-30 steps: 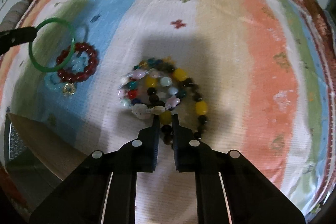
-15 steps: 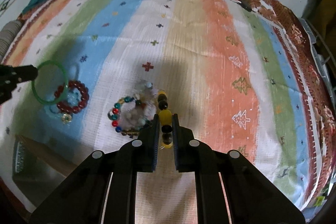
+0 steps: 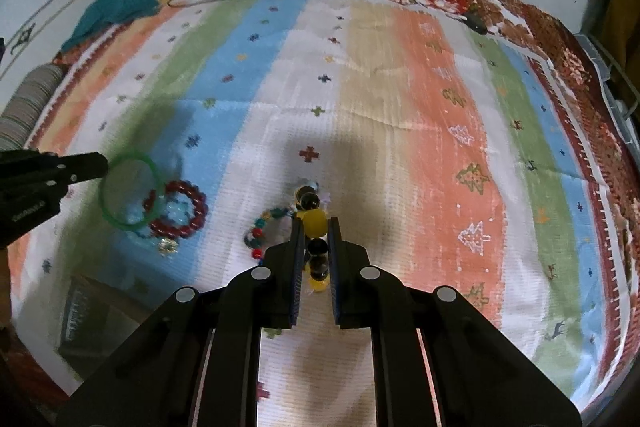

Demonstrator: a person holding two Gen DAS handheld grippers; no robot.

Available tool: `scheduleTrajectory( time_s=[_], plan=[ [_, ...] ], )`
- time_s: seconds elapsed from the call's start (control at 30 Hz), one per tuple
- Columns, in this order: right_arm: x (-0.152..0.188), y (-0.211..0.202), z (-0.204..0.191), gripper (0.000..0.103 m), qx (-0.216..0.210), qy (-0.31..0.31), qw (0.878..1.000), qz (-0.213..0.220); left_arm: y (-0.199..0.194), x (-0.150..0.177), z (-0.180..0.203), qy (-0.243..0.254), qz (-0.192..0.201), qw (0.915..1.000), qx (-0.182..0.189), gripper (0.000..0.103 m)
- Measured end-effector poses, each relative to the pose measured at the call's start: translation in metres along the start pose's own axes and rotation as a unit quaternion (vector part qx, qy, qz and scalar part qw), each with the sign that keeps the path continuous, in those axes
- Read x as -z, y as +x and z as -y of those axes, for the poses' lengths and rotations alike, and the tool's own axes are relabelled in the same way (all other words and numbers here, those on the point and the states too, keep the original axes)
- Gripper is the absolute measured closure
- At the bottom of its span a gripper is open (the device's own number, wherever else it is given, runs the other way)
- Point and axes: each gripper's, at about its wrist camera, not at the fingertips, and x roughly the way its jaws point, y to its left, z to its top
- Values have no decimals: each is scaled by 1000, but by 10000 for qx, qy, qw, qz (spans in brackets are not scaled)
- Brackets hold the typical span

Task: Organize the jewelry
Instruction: 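Carry the green bangle in the left gripper while the right carries the yellow-black bracelet toward the tin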

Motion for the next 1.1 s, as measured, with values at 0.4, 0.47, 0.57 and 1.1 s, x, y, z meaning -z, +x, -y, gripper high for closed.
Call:
scheduleTrajectory(
  time_s=[0.4,0.47,0.57,1.1],
  plan=[
    [5,-8,-10,91,-111,-18,9999,68,10,4,-17,-429,-284,9986,88,98],
    [5,-7,-11,91,-140,-43,9999,39,19,5,-25,-515,-397,9979,8,91],
    [5,-3,-13,91,-185,-56,9998,-13,33,6,-39,-671,-558,9962,-49,77],
    [5,0,-18,91,-405,-59,9992,-32,83,10,-55,-746,-941,9920,-382,77]
  ],
)
